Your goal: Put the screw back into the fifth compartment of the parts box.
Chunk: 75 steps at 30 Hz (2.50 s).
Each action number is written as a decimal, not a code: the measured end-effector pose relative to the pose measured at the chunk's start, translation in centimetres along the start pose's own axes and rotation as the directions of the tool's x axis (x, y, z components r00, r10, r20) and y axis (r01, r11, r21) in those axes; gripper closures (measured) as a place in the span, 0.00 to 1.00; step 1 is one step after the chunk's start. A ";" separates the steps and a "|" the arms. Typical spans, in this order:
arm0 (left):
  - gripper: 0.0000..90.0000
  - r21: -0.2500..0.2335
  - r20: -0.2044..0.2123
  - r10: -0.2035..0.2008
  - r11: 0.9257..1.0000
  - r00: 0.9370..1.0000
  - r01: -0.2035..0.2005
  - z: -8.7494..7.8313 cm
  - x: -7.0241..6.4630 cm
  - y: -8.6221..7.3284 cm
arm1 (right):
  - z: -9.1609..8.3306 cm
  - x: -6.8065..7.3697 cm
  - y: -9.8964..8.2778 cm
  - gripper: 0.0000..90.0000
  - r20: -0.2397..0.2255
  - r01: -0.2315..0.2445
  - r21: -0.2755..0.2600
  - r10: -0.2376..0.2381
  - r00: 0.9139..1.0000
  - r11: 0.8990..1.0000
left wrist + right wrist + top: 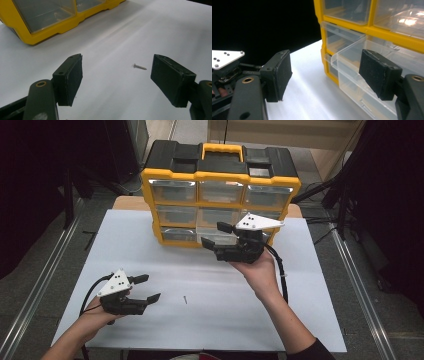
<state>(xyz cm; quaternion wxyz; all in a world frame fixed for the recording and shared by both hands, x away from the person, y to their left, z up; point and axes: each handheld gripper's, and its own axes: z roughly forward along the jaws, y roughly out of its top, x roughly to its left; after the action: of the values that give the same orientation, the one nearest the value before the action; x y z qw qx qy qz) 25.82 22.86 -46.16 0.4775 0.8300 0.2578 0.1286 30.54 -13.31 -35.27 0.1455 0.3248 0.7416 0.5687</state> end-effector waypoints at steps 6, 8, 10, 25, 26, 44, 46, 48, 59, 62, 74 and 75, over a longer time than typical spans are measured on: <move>0.29 -0.001 0.000 0.000 1.000 1.000 0.000 0.0 0.0 0.0 | 0.1 0.7 -0.6 0.30 -0.028 0.003 0.003 -0.003 1.000 1.000; 0.29 -0.002 0.001 -0.001 1.000 1.000 0.001 0.0 0.0 0.0 | 0.2 1.0 -0.8 0.30 -0.035 0.014 0.003 -0.014 0.999 1.000; 0.29 -0.001 0.001 0.000 1.000 1.000 0.000 0.0 0.0 0.0 | 0.3 1.3 -0.9 0.30 -0.040 0.013 0.004 -0.013 0.999 1.000; 0.29 -0.002 0.002 -0.001 1.000 1.000 0.001 0.0 0.0 0.0 | 0.7 2.2 -3.0 0.32 -0.095 0.021 0.020 -0.019 0.995 1.000; 0.29 -0.002 0.002 -0.001 1.000 1.000 0.001 0.0 0.0 0.0 | 0.7 2.3 -3.2 0.32 -0.098 0.019 0.024 -0.016 0.995 1.000; 0.29 0.000 0.002 0.001 1.000 1.000 -0.001 0.1 0.0 0.0 | 1.0 2.9 -5.8 0.31 -0.125 0.013 0.062 -0.005 0.992 0.998; 0.29 -0.001 0.001 0.000 1.000 1.000 0.000 0.1 0.0 0.0 | 1.1 3.0 -6.1 0.31 -0.132 0.008 0.062 0.000 0.991 0.998; 0.29 0.002 0.003 0.006 1.000 1.000 -0.006 0.1 0.0 0.0 | 1.3 3.2 -6.6 0.31 -0.136 0.013 0.062 -0.005 0.991 0.998; 0.29 0.000 0.002 0.001 1.000 1.000 -0.001 0.1 0.0 0.0 | 1.9 3.8 -7.7 0.32 -0.140 0.029 0.080 -0.018 0.990 0.996; 0.29 -0.001 0.002 0.003 1.000 1.000 -0.003 0.1 0.0 0.0 | 1.9 3.8 -7.9 0.32 -0.139 0.033 0.074 -0.022 0.990 0.997; 0.29 0.001 0.004 0.002 1.000 1.000 -0.002 0.1 0.0 0.0 | 2.6 4.1 -9.0 0.32 -0.152 0.052 0.079 -0.039 0.988 0.996; 0.29 0.001 0.004 0.004 1.000 1.000 -0.004 0.1 0.0 0.0 | 2.7 4.1 -9.1 0.32 -0.152 0.049 0.082 -0.036 0.988 0.995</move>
<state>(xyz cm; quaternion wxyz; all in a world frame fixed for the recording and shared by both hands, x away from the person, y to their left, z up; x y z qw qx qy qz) 25.84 22.80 -46.19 0.4773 0.8311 0.2552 0.1279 26.17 -9.91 -44.04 0.0875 0.2712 0.7807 0.5562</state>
